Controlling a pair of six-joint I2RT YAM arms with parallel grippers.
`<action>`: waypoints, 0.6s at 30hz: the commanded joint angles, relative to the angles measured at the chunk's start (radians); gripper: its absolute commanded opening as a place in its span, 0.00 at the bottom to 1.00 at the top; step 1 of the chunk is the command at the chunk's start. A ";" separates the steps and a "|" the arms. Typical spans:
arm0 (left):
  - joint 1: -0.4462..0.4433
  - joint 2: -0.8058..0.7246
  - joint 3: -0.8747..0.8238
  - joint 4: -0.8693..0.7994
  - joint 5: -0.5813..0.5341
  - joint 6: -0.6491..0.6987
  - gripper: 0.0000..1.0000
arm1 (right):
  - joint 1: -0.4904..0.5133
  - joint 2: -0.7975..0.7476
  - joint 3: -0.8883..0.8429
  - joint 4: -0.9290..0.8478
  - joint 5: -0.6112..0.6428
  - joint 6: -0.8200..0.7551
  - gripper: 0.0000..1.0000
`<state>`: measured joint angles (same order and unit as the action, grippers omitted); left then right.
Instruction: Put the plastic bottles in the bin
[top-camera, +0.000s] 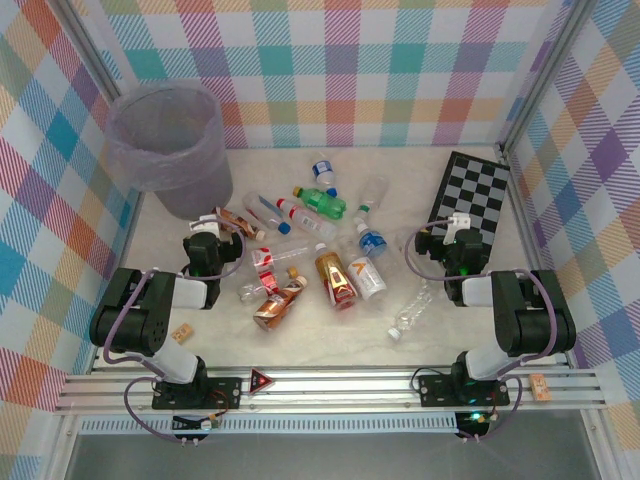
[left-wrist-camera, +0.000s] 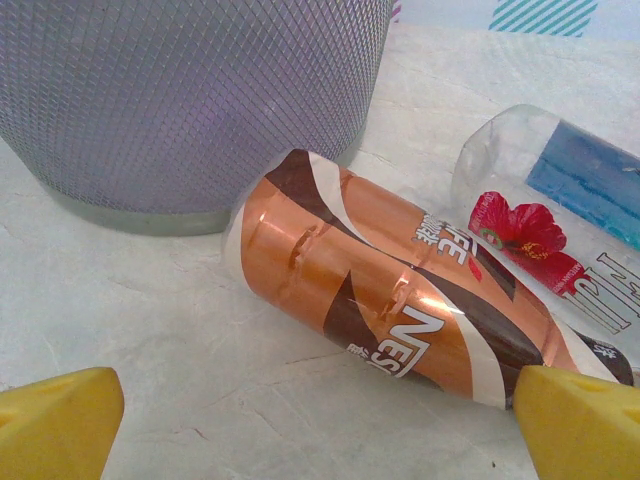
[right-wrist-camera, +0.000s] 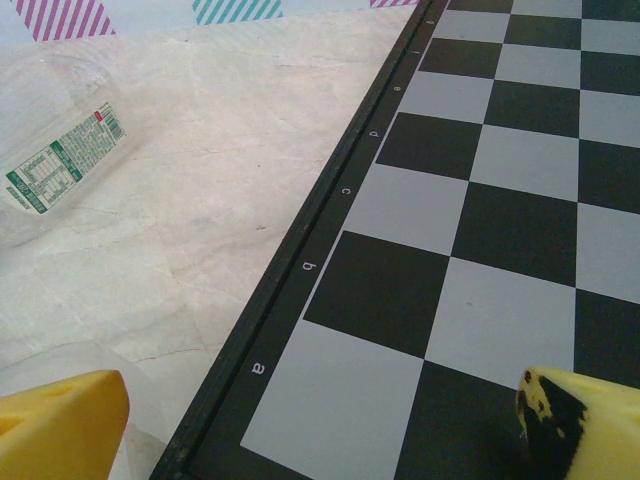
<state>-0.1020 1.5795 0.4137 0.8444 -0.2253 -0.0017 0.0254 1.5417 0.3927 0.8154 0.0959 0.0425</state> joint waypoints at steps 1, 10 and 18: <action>0.005 0.001 -0.008 0.030 0.003 0.016 1.00 | -0.005 -0.008 0.011 0.024 -0.015 -0.007 0.99; 0.008 -0.001 -0.012 0.034 0.008 0.016 1.00 | -0.008 -0.012 0.016 0.015 -0.028 -0.009 0.99; -0.066 -0.255 0.122 -0.404 -0.078 0.043 1.00 | 0.003 -0.273 0.193 -0.571 0.042 0.011 0.99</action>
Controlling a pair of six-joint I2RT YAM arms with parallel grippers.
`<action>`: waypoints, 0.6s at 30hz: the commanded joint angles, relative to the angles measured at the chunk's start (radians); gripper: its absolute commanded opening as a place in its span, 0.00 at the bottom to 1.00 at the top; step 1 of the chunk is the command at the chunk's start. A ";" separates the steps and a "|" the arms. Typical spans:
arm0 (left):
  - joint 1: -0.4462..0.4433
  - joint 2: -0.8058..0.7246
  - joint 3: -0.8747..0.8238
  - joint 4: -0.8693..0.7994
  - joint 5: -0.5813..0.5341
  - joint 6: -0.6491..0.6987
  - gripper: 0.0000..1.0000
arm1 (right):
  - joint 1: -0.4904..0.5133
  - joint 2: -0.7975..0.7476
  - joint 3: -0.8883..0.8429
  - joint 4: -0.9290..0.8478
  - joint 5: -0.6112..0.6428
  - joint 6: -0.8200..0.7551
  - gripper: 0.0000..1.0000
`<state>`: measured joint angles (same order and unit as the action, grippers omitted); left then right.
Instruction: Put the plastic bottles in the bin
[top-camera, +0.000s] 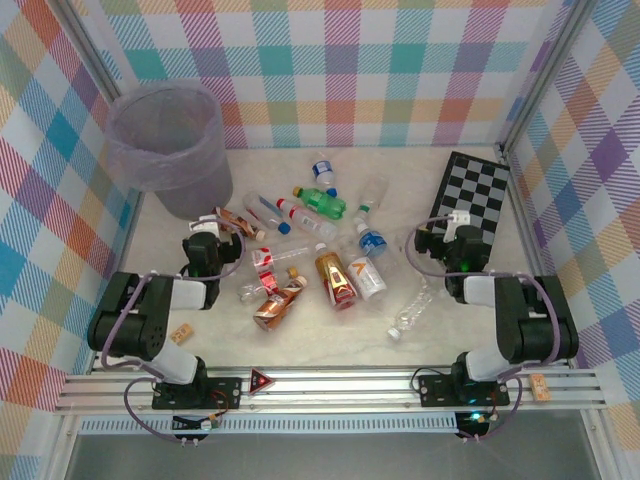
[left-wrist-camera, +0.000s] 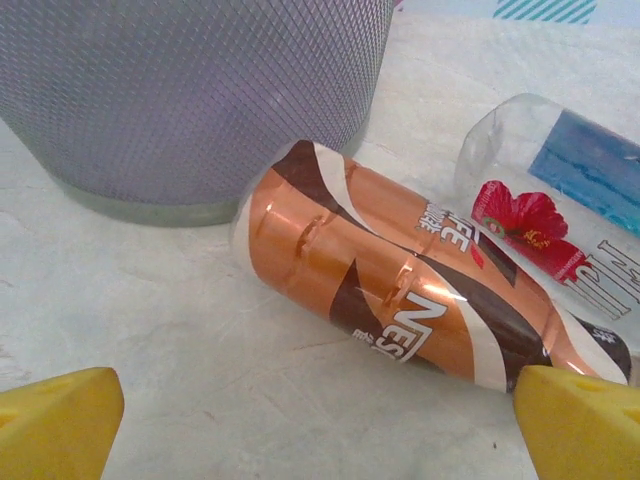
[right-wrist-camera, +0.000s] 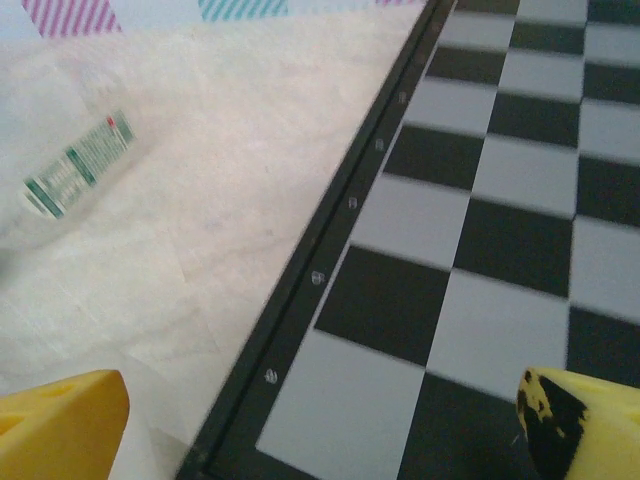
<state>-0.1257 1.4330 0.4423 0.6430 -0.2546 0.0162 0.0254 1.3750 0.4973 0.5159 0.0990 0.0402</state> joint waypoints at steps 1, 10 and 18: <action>-0.063 -0.135 0.127 -0.290 -0.068 0.024 1.00 | 0.005 -0.136 0.119 -0.374 0.047 0.031 0.99; -0.214 -0.345 0.428 -1.048 -0.018 -0.241 1.00 | 0.019 -0.324 0.338 -1.216 -0.105 0.192 1.00; -0.293 -0.333 0.496 -1.137 0.407 -0.517 1.00 | 0.049 -0.195 0.365 -1.314 -0.194 0.200 0.99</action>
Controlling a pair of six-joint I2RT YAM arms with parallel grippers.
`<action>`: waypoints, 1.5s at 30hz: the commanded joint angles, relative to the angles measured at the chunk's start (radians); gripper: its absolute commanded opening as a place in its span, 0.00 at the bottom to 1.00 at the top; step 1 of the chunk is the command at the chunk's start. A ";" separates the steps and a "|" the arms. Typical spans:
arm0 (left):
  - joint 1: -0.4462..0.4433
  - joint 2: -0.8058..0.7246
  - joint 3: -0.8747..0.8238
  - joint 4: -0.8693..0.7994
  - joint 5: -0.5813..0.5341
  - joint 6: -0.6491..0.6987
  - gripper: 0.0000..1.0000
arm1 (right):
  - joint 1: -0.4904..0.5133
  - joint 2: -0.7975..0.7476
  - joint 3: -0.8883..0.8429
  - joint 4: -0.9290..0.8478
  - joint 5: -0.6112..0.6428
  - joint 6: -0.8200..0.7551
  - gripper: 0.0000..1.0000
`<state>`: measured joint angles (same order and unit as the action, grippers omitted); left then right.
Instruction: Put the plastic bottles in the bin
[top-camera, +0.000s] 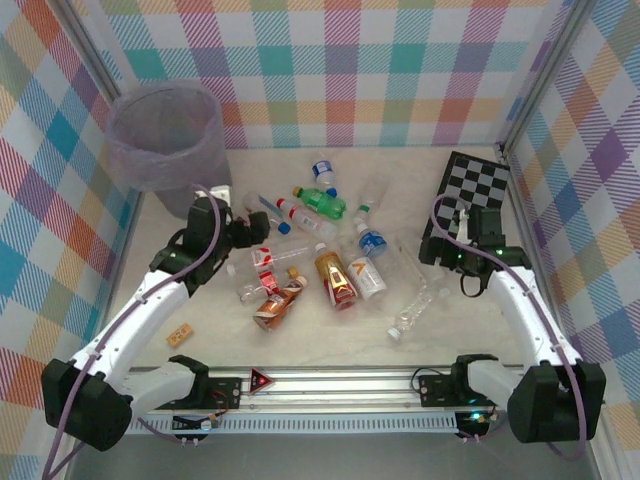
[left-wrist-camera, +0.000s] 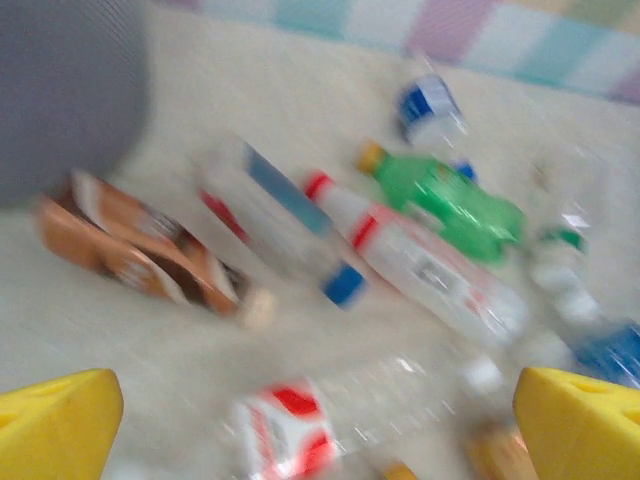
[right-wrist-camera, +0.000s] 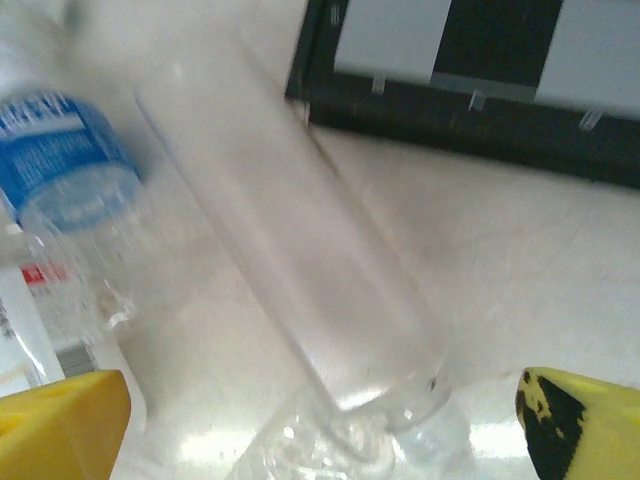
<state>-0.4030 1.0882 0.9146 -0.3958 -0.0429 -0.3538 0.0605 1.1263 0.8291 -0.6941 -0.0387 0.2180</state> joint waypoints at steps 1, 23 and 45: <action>-0.019 0.014 0.026 -0.093 0.233 -0.166 1.00 | 0.020 0.080 0.036 -0.105 -0.061 0.024 0.99; -0.026 0.019 -0.015 0.081 0.341 -0.330 1.00 | 0.049 0.374 0.072 0.035 0.030 -0.039 0.82; -0.135 0.125 -0.039 0.558 0.471 -0.619 1.00 | 0.096 0.117 0.234 -0.106 -0.205 -0.002 0.54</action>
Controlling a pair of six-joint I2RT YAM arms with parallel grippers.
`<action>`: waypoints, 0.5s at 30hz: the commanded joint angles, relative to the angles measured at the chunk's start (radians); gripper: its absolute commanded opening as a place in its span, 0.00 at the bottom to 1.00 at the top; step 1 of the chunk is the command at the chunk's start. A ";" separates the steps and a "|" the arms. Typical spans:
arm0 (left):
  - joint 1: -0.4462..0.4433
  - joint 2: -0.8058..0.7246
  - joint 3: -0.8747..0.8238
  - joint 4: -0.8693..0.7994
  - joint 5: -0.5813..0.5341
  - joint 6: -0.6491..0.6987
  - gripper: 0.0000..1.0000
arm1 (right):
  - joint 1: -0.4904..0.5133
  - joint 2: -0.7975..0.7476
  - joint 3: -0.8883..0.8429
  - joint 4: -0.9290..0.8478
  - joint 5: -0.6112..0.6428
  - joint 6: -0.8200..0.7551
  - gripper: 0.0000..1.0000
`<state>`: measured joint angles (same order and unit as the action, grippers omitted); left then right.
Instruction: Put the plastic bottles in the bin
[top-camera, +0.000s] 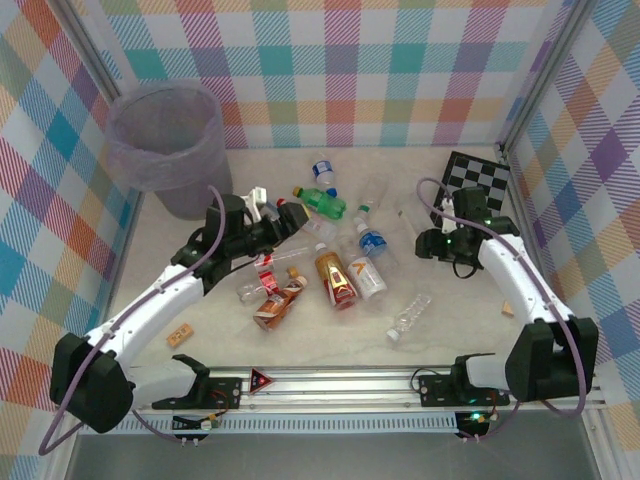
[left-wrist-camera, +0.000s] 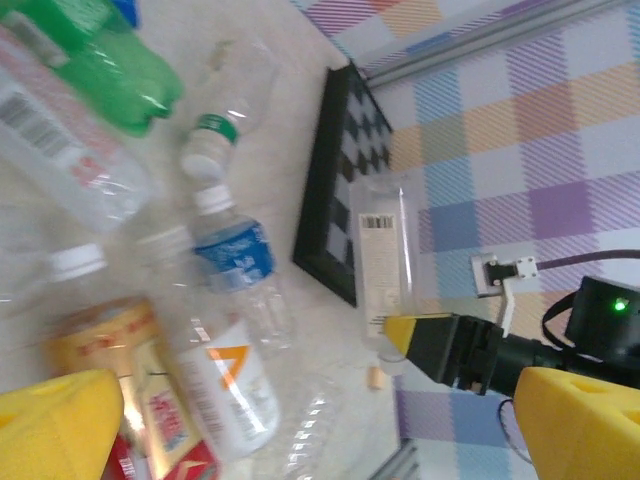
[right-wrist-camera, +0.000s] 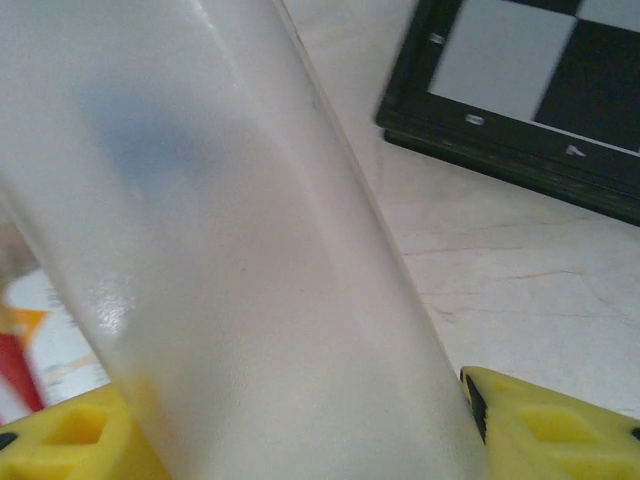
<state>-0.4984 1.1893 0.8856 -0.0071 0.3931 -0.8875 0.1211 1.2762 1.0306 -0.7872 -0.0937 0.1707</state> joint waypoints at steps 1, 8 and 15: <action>-0.059 0.040 -0.001 0.196 0.029 -0.090 1.00 | 0.063 -0.040 0.031 0.011 -0.199 0.071 0.54; -0.157 0.167 0.072 0.276 0.003 -0.093 1.00 | 0.241 -0.034 0.031 0.154 -0.324 0.207 0.53; -0.215 0.308 0.111 0.388 0.009 -0.176 1.00 | 0.347 -0.001 0.034 0.267 -0.365 0.267 0.52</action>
<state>-0.6979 1.4662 0.9653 0.2859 0.4007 -1.0103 0.4416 1.2629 1.0363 -0.6048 -0.4038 0.3889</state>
